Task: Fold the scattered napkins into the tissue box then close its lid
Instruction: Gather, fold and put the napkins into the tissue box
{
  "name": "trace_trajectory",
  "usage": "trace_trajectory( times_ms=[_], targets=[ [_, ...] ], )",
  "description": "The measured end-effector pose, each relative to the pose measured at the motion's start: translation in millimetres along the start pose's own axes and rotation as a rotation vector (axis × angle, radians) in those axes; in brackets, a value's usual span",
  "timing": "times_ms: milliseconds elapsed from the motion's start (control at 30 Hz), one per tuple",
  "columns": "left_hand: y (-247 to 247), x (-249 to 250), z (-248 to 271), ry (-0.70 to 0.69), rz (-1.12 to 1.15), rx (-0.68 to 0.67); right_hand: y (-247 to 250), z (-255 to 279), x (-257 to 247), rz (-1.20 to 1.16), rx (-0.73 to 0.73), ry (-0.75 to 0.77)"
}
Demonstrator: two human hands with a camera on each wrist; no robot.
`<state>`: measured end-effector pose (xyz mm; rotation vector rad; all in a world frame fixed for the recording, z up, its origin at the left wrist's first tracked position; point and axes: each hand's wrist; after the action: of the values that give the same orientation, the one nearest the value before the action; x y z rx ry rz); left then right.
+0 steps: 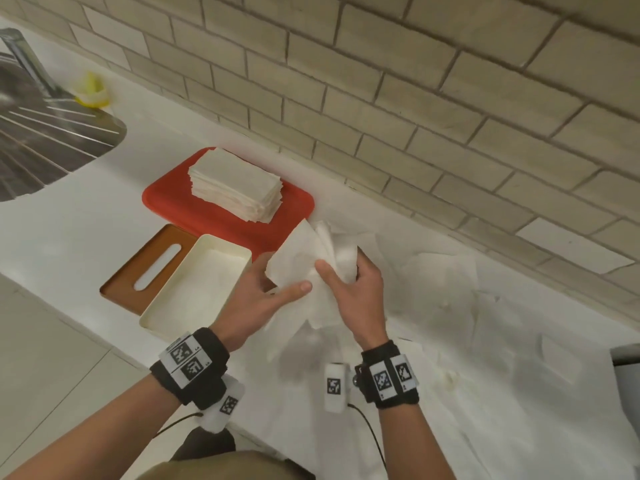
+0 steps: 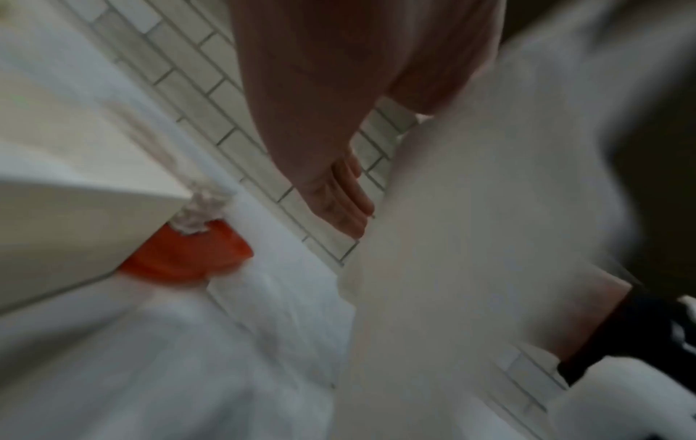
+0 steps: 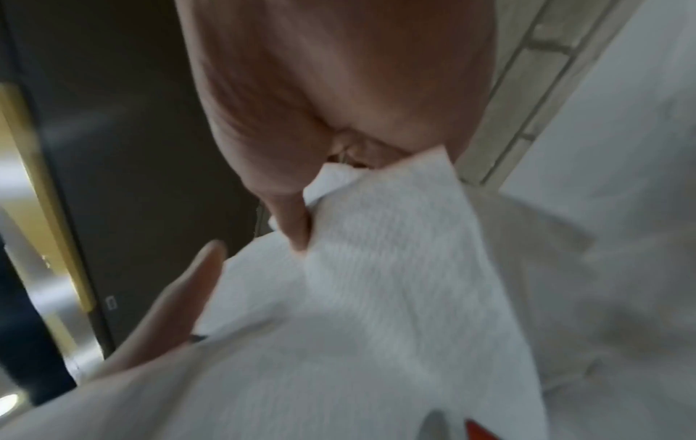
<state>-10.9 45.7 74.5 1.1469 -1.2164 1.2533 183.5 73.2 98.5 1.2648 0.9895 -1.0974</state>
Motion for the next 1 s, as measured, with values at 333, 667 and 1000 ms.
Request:
trace_trajectory(
  times_ms=[333, 667, 1000],
  targets=[
    [75, 13, -32, -0.018, -0.208, -0.008, -79, 4, 8, -0.295, 0.137, -0.293],
    [251, 43, -43, -0.102, -0.379, 0.144, -211, 5, 8, 0.119, 0.142, -0.246],
    [278, 33, -30, -0.003, -0.276, 0.11, -267, 18, 18, 0.729, 0.054, -0.173]
  ],
)
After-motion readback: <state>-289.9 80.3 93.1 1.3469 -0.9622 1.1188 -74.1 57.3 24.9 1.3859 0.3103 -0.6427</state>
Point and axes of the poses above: each hand's wrist, its own z-axis away from the middle knuckle, its own y-axis out of the back of the hand, x = y × z, and after that the axes turned 7 degrees about -y, right-handed
